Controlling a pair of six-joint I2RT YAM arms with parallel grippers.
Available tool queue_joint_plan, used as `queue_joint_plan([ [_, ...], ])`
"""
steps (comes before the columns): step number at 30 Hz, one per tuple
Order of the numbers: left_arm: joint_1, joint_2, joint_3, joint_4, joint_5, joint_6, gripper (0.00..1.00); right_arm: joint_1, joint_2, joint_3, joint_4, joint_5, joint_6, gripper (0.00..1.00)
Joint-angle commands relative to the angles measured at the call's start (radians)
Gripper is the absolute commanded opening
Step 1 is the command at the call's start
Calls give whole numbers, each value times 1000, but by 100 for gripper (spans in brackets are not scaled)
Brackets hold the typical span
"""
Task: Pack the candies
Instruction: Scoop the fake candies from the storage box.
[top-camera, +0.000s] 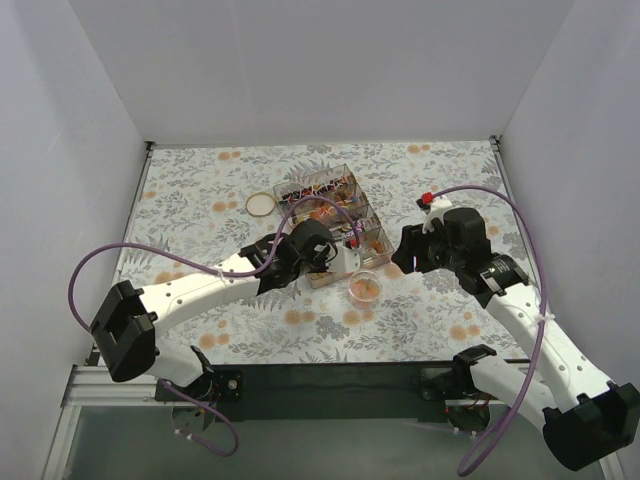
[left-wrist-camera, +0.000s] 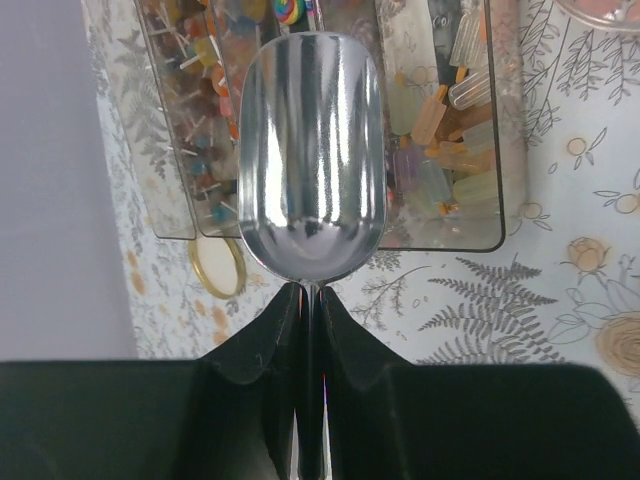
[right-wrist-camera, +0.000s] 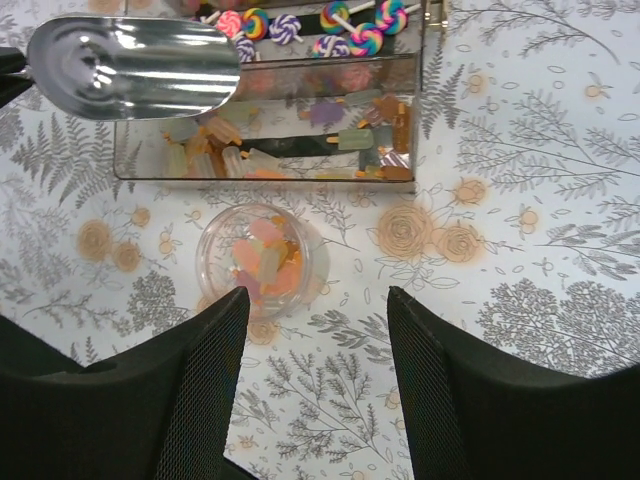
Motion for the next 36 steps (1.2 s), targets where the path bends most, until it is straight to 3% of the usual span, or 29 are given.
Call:
queue_joint_plan([
  [1,4,-28,-35,83,-34,146,0,-4,-25,-14,7,88,-13,64],
  [11,-16,1,-69,80,22,275,0,-4,-26,-51,47,88,-3,64],
  [36,-67,81,-98,75,-45,502,0,-19,6,-86,163,96,43,64],
])
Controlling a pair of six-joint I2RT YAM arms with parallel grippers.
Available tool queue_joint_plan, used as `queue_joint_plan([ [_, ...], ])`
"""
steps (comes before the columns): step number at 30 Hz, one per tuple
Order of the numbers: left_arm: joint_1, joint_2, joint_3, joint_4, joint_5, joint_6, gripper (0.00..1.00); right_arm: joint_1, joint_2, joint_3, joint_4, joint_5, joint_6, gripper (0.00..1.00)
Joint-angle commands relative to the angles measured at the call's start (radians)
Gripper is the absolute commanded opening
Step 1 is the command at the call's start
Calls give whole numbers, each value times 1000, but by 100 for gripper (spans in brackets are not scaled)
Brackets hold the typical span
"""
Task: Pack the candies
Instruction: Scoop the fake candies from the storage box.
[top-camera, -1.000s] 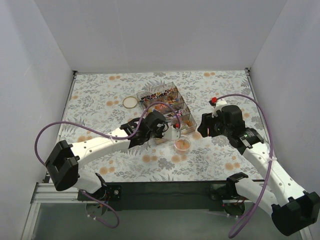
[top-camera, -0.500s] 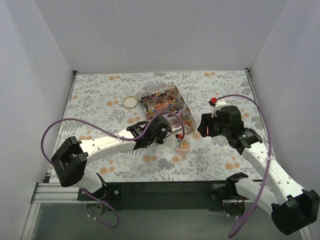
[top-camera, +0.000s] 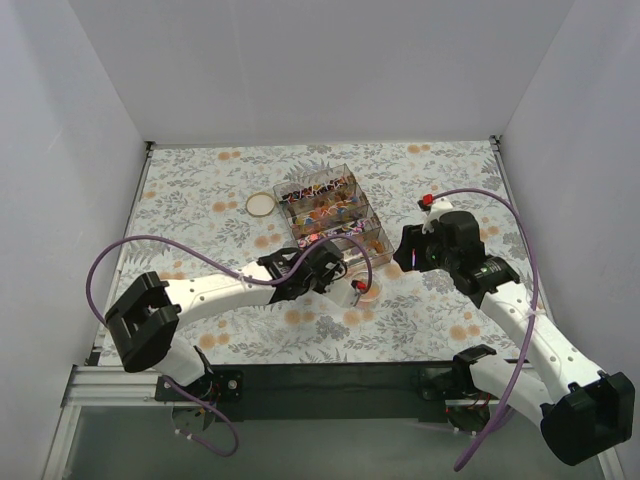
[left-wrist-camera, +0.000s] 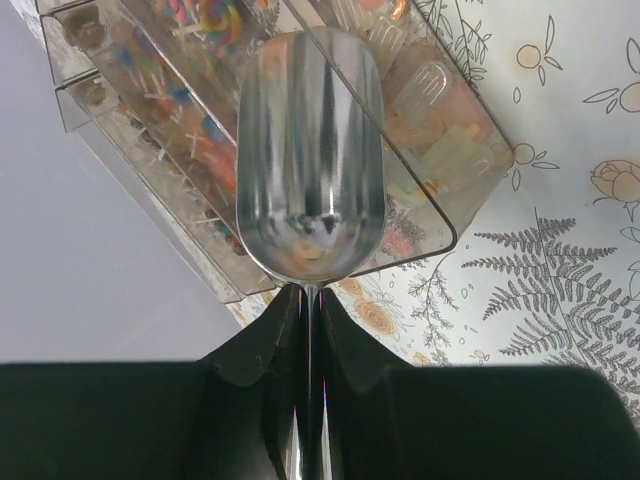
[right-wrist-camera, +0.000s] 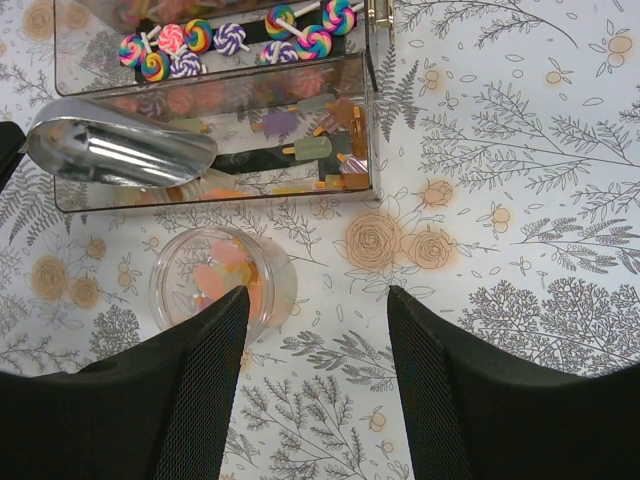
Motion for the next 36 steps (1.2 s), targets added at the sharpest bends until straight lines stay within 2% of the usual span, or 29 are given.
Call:
queue_joint_plan([
  [1,-12,3,0,3,-18,37,0,-6,-18,-7,57,5,11,64],
  [7,-40,42,22,-14,-5,18,0,-13,-30,-23,70,-3,21,64],
  [22,-62,132,114,-22,153,-76,0,-26,-39,-52,96,-15,32,64],
  [27,-60,145,128,-17,153,-101,0,-30,-39,-53,100,-20,35,64],
  [36,-60,226,230,-140,222,-176,0,-36,-38,-61,105,-23,37,64],
])
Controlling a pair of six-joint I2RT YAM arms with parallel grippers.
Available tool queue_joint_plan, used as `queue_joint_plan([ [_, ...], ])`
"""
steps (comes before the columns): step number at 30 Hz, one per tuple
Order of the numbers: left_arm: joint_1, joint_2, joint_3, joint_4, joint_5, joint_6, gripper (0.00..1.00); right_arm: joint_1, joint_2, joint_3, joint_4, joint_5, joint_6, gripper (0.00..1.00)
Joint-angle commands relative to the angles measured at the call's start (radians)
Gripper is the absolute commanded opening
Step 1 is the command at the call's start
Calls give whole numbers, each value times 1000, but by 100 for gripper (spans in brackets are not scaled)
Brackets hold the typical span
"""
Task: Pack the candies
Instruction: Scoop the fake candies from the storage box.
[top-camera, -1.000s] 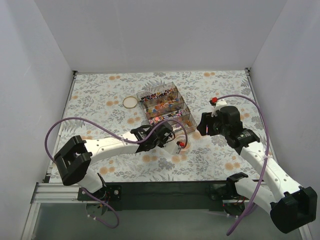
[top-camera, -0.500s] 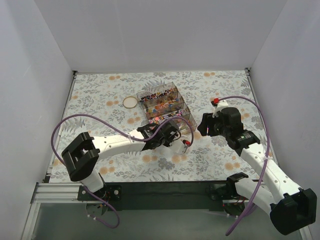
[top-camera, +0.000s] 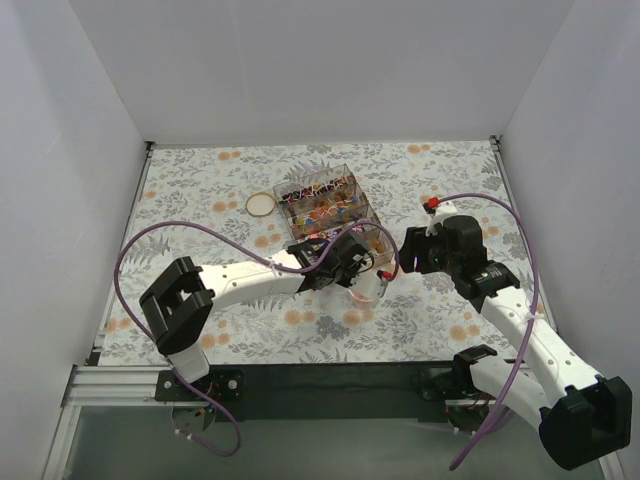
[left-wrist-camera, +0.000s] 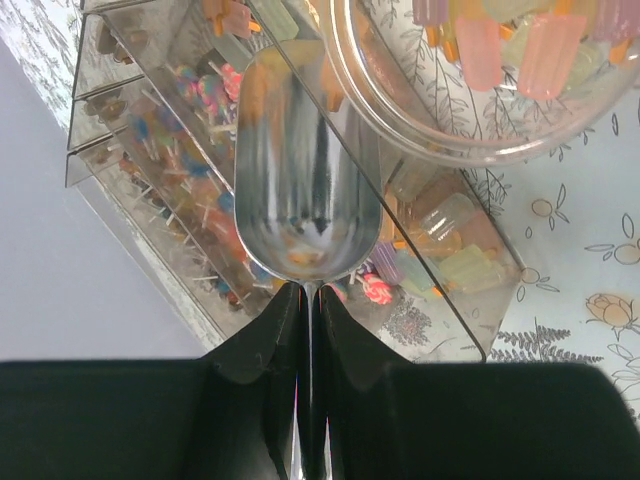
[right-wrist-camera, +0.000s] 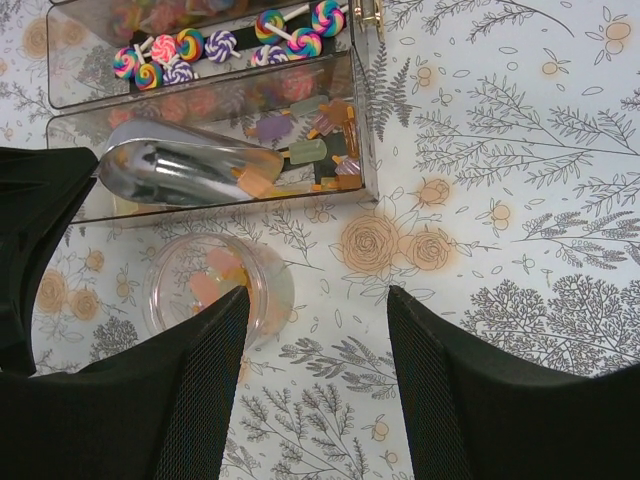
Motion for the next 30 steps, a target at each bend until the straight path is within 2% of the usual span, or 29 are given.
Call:
queue_joint_plan([
  [1,-17,49,43,-113,161,-77,0,-7,-12,-1,46,1,9,64],
  [5,-17,95,92,-180,186,-166,0,-17,8,-10,50,43,24,64],
  [12,-17,172,207,-306,215,-364,0,-66,174,35,69,105,106,62],
  [18,-17,174,204,-329,214,-389,0,-99,347,128,72,211,152,58],
  [21,-17,163,194,-324,206,-386,0,-114,417,157,78,231,135,52],
  [23,-17,160,192,-321,203,-387,0,-123,473,169,107,196,83,44],
  [26,-17,163,190,-323,200,-385,0,-122,537,178,121,98,12,39],
  [30,-17,171,198,-320,198,-379,0,-119,589,168,133,-112,-17,31],
])
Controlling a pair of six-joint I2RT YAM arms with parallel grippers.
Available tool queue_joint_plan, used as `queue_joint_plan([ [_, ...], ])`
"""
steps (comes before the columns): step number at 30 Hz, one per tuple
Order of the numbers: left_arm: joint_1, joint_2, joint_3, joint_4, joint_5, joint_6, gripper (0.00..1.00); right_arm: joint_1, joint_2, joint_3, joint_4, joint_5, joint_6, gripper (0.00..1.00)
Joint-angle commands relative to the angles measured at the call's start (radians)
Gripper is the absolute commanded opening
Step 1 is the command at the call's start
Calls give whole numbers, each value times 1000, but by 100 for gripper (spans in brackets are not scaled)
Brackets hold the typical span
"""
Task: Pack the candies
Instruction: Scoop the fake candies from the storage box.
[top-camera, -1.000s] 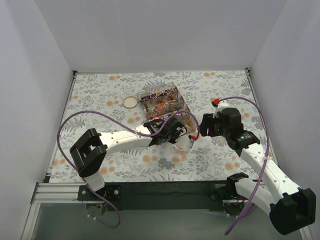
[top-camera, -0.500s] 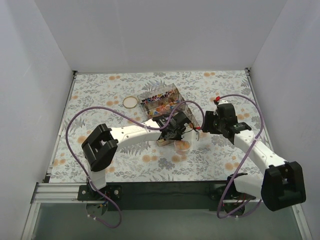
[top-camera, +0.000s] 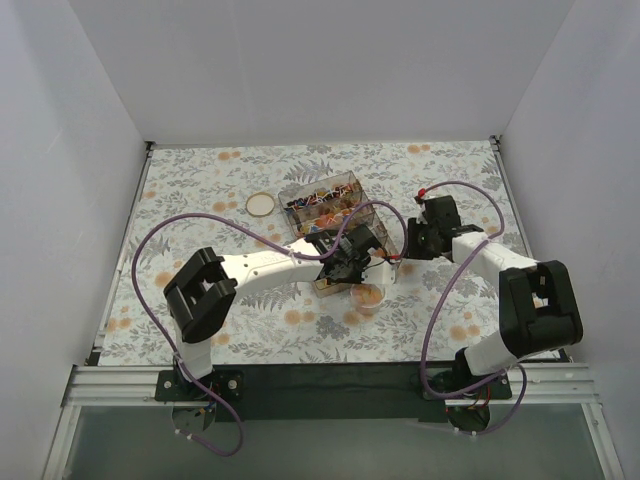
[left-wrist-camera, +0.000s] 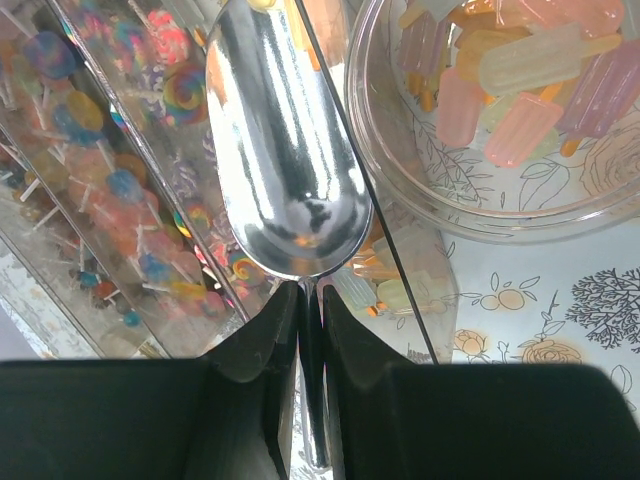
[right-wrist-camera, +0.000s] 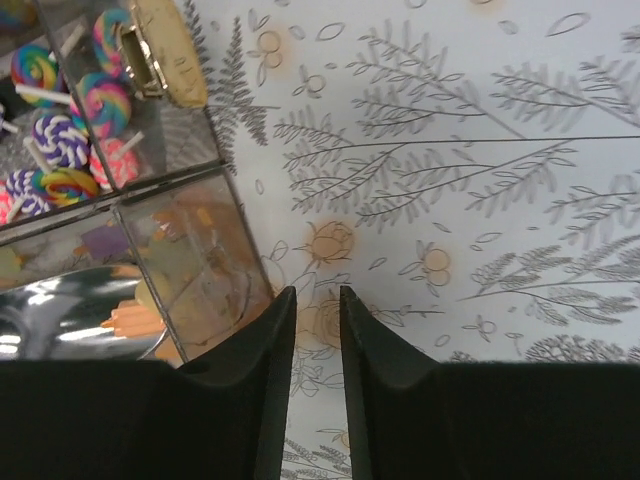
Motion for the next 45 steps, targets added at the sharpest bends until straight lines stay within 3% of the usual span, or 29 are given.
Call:
queue_joint_plan([
  [1,-25,21,-9,-88,117,6,0,8,29,17,40,-194,-55,30],
  [9,-25,103,112,-131,129,-45,0,37,86,5,88,-404,-26,25],
  [15,-25,150,179,-125,137,-71,0,51,124,2,139,-478,10,25],
  [19,-10,137,176,-58,166,-137,0,51,120,-7,157,-480,14,25],
  [30,55,-20,-57,146,307,-214,0,34,130,-33,174,-466,-13,25],
  [45,76,-104,-85,196,250,-189,0,-6,31,-10,113,-372,-32,31],
])
